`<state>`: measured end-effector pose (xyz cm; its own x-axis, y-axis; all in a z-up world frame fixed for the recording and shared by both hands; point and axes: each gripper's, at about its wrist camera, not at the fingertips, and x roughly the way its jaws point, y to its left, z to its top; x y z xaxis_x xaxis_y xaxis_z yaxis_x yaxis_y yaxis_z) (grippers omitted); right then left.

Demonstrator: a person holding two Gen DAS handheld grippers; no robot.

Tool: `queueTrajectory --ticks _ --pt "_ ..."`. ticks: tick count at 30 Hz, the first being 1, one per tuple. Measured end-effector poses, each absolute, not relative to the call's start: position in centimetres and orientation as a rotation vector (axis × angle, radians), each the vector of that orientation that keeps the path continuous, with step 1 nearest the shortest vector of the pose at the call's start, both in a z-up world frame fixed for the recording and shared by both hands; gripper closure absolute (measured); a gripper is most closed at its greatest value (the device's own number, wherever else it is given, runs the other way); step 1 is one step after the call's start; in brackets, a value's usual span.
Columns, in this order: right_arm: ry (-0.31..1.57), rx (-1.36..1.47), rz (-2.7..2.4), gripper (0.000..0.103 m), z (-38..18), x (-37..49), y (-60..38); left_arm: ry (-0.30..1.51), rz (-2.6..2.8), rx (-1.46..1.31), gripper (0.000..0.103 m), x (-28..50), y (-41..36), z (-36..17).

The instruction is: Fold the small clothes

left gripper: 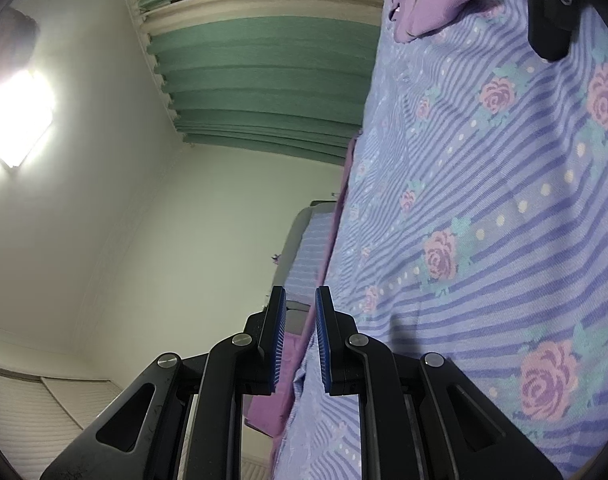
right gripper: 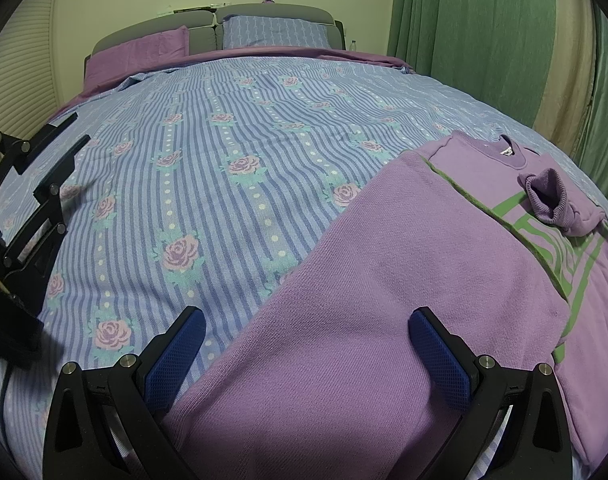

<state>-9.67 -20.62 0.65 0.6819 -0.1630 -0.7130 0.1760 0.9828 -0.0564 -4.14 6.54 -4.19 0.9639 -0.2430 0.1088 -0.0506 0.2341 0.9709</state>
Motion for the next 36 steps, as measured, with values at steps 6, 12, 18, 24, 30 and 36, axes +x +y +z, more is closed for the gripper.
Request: queueTrajectory --ticks 6,12,18,24,30,36 --pt "0.799 0.018 -0.19 0.0 0.6 -9.7 -20.7 -0.219 -0.166 1.425 0.087 -4.7 6.2 -4.6" --pt "0.798 0.019 -0.189 0.0 0.6 -9.7 -20.7 0.277 -0.284 1.413 0.087 -1.4 4.2 -1.5" --pt "0.797 0.021 -0.188 0.0 0.6 -9.7 -20.7 0.45 -0.288 1.0 0.088 -1.0 4.6 7.1" --pt "0.797 0.021 -0.188 0.0 0.6 -9.8 -20.6 0.265 -0.292 0.918 0.088 -3.4 5.3 9.0" --pt "0.797 0.022 -0.188 0.0 0.6 -9.8 -20.7 0.333 -0.353 1.037 0.088 -2.0 4.5 6.8" --pt "0.797 0.022 -0.188 0.0 0.6 -9.8 -20.7 0.344 -0.308 0.946 0.088 -0.6 4.4 7.3"
